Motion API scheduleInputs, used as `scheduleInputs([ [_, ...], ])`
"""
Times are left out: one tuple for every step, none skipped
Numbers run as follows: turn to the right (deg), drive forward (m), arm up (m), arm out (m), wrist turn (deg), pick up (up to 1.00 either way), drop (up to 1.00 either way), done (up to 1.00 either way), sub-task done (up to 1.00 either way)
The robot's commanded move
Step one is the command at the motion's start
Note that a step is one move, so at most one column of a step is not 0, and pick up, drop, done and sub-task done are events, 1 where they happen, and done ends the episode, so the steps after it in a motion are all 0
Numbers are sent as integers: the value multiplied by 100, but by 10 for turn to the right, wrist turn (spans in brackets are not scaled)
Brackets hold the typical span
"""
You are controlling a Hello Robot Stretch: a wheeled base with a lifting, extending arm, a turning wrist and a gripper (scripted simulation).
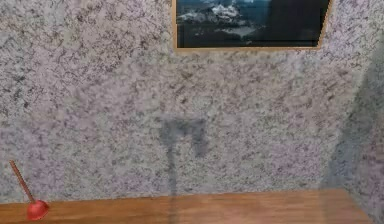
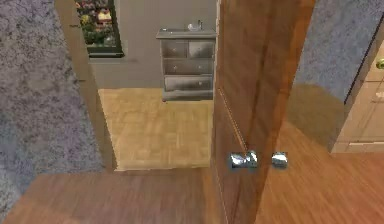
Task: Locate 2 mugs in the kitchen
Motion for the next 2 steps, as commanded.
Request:
scheduleInputs([
  [450, 0, 0, 0, 0, 0, 0, 0, 0],
  [30, 0, 0, 0, 0, 0, 0, 0, 0],
])
